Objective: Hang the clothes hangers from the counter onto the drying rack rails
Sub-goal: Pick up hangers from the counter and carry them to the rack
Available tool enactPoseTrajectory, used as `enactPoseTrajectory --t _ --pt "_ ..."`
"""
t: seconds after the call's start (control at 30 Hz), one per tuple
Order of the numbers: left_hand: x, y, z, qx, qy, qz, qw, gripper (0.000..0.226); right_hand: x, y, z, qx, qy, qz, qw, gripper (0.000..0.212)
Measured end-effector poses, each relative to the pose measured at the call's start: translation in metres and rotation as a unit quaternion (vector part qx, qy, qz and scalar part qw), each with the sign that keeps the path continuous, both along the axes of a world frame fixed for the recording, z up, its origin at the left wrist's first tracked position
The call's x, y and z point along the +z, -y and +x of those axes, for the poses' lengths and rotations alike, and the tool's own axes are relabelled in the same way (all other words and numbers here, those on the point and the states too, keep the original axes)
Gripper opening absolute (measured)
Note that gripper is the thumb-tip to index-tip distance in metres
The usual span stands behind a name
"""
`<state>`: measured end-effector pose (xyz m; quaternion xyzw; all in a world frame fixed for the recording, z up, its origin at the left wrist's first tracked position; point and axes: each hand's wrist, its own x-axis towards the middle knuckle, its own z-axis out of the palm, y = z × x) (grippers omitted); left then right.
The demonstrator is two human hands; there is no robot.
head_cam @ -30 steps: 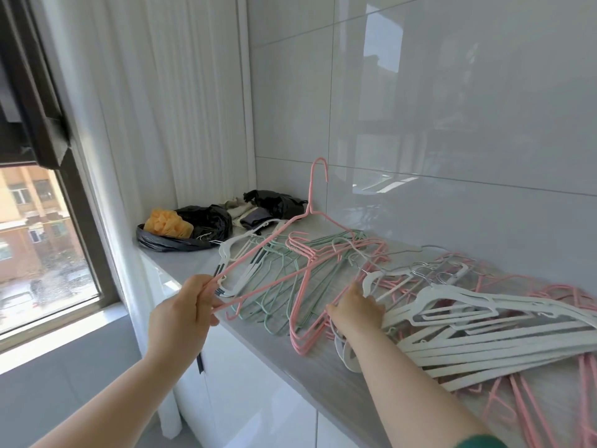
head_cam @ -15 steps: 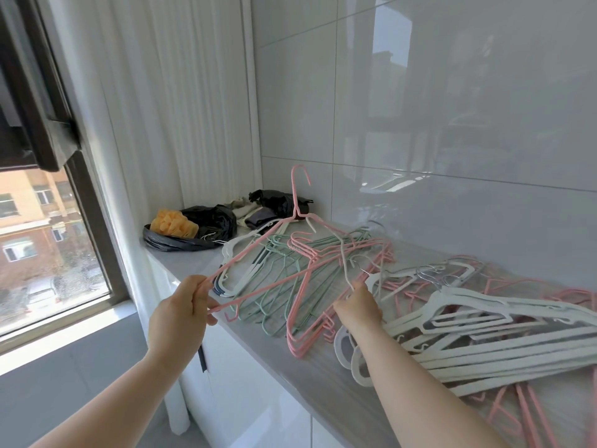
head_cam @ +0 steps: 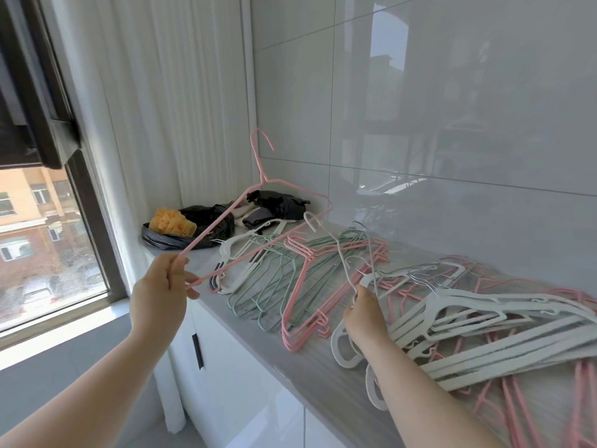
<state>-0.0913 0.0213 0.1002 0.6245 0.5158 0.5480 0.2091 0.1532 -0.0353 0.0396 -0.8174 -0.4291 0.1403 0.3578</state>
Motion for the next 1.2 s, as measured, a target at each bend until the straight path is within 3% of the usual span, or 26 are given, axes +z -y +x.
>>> enactPoseTrajectory --t 0.33,0.47,0.67,0.9,1.03,1.2 --pt "0.003 0.022 -0.063 0.073 0.041 0.045 0.995 0.013 -0.002 0.0 -0.021 0.026 0.082 -0.093 0.992 0.043" --pt "0.006 0.037 -0.087 0.076 0.051 0.068 0.994 0.014 0.006 0.006 -0.038 0.027 0.175 -0.111 0.978 0.041" --pt "0.014 0.078 -0.141 0.104 0.029 0.096 0.99 0.03 0.046 0.009 -0.089 0.079 0.228 0.087 0.967 0.047" --pt "0.013 0.19 -0.244 0.159 -0.02 0.107 0.981 0.023 0.072 0.026 -0.217 0.206 0.174 0.276 0.923 0.043" --pt "0.015 0.279 -0.31 0.22 -0.051 0.071 0.971 0.034 0.087 0.058 -0.307 0.277 0.146 0.315 0.896 0.045" --pt "0.019 0.387 -0.372 0.289 -0.073 0.057 0.953 0.012 0.104 0.116 -0.425 0.428 0.157 0.287 0.842 0.05"
